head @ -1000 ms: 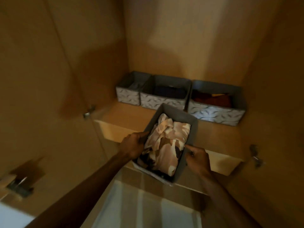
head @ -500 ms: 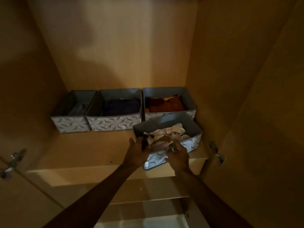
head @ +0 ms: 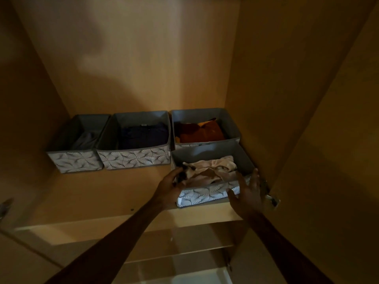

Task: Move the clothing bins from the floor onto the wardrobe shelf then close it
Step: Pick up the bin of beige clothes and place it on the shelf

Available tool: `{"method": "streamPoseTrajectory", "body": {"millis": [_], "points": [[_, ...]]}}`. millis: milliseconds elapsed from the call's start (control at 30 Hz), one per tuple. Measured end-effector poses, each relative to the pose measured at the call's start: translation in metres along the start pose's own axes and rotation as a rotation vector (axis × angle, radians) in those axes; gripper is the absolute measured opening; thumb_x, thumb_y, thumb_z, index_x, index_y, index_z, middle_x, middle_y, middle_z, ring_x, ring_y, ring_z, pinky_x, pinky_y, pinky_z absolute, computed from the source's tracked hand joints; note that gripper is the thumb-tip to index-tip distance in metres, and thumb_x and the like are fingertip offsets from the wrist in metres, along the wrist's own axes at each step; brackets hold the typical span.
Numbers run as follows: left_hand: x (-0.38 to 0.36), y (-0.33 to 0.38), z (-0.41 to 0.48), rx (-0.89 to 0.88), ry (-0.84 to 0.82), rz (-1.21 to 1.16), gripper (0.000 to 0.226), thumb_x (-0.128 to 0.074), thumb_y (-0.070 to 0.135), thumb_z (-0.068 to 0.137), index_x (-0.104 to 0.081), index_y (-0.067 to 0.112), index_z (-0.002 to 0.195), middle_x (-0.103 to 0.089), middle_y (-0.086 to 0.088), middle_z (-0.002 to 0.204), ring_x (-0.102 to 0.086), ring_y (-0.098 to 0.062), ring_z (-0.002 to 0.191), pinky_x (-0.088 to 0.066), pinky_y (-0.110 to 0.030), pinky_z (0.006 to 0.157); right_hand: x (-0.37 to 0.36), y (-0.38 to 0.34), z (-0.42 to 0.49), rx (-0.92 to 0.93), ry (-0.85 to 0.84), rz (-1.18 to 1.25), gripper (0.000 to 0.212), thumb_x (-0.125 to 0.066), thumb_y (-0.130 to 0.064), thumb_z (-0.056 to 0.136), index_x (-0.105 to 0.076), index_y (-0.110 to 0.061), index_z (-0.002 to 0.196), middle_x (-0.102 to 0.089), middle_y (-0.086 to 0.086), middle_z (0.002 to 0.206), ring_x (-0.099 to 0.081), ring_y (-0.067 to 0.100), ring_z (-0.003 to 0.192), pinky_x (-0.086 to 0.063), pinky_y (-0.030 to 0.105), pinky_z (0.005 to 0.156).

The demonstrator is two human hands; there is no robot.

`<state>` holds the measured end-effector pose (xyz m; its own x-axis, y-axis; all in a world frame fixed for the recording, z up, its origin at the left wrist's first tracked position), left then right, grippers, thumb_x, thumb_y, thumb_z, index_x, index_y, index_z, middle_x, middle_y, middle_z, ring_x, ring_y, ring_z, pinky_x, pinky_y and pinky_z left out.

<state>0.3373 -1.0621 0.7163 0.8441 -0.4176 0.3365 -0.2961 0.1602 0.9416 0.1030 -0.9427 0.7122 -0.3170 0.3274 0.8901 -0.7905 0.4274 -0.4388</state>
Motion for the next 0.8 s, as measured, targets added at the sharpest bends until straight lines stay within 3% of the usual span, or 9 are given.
{"method": "streamPoseTrajectory", "body": {"millis": [133,200,267,300,367,467,600,800], "points": [[-0.01,0.011,0.0,-0.121,0.028,0.125,0.045,-0.041,0.035,0.093,-0.053,0.017,0.132,-0.055,-0.009,0.136,-0.053,-0.023,0.123,-0.043,-0.034,0.104,0.007,0.007,-0.011,0.016,-0.001,-0.123,0.076,-0.054,-0.05,0.09,-0.012,-0.035,0.152,0.017,0.014,0.16,0.008,0.037,0.148,-0.021,0.056,0.115],[-0.014,0.017,-0.004,-0.187,0.064,0.16,0.044,-0.037,0.035,0.096,-0.051,0.017,0.134,-0.051,-0.009,0.138,-0.052,-0.023,0.124,-0.042,-0.02,0.1,0.008,0.005,-0.014,0.017,-0.007,-0.173,0.08,-0.055,-0.048,0.09,-0.006,-0.035,0.152,0.018,0.016,0.16,0.011,0.037,0.148,-0.02,0.054,0.115],[-0.023,0.021,-0.012,-0.261,0.074,0.225,0.046,-0.038,0.036,0.1,-0.038,0.023,0.145,-0.028,-0.005,0.153,-0.031,-0.012,0.142,-0.033,-0.006,0.101,0.008,0.005,-0.016,0.023,0.001,-0.176,0.084,-0.057,-0.048,0.089,-0.005,-0.035,0.153,0.017,0.017,0.16,0.01,0.039,0.147,-0.02,0.055,0.115],[-0.028,0.02,-0.017,-0.284,0.082,0.301,0.055,-0.039,0.04,0.1,-0.025,0.026,0.151,-0.01,-0.002,0.16,-0.012,-0.005,0.147,-0.026,-0.008,0.107,0.006,0.006,-0.016,0.025,0.004,-0.169,0.085,-0.058,-0.047,0.088,-0.005,-0.035,0.153,0.017,0.018,0.16,0.01,0.039,0.147,-0.02,0.055,0.114],[-0.039,0.015,-0.028,-0.331,0.135,0.521,0.07,-0.038,0.052,0.098,-0.006,0.028,0.155,0.015,-0.007,0.162,0.006,-0.017,0.15,-0.018,-0.029,0.117,0.003,0.008,-0.015,0.022,0.003,-0.149,0.086,-0.06,-0.046,0.087,-0.006,-0.035,0.153,0.018,0.017,0.159,0.009,0.039,0.147,-0.02,0.056,0.115],[-0.052,0.01,-0.041,-0.372,0.155,0.784,0.081,-0.029,0.062,0.095,-0.002,0.016,0.156,0.02,-0.018,0.16,0.013,-0.036,0.148,-0.008,-0.046,0.117,-0.001,0.009,-0.012,0.053,-0.004,-0.132,0.09,-0.061,-0.047,0.086,-0.002,-0.036,0.152,0.023,0.017,0.158,0.009,0.04,0.147,-0.019,0.056,0.116],[-0.053,0.006,-0.042,-0.34,0.169,0.89,0.086,-0.034,0.062,0.094,-0.005,0.009,0.155,0.016,-0.023,0.159,0.014,-0.04,0.148,-0.007,-0.049,0.118,-0.007,0.008,-0.003,0.128,-0.023,-0.126,0.097,-0.064,-0.049,0.082,0.003,-0.039,0.152,0.03,0.017,0.156,0.018,0.039,0.146,-0.019,0.057,0.115],[-0.049,0.002,-0.034,-0.339,0.102,0.935,0.089,-0.041,0.061,0.092,0.005,0.017,0.155,0.02,-0.017,0.16,0.017,-0.037,0.148,-0.013,-0.054,0.116,-0.009,0.009,0.011,0.163,-0.042,-0.165,0.101,-0.068,-0.049,0.079,0.002,-0.041,0.151,0.033,0.015,0.154,0.021,0.037,0.145,-0.012,0.061,0.115]]}}
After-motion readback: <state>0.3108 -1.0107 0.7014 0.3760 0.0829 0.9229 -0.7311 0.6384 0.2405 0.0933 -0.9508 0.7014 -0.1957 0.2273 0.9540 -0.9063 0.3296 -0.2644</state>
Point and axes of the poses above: each hand's wrist, its own z-axis towards the middle knuckle, its own x-axis out of the back of the hand, y = z × x, the point moved 7 cm from there along z, towards the middle knuckle
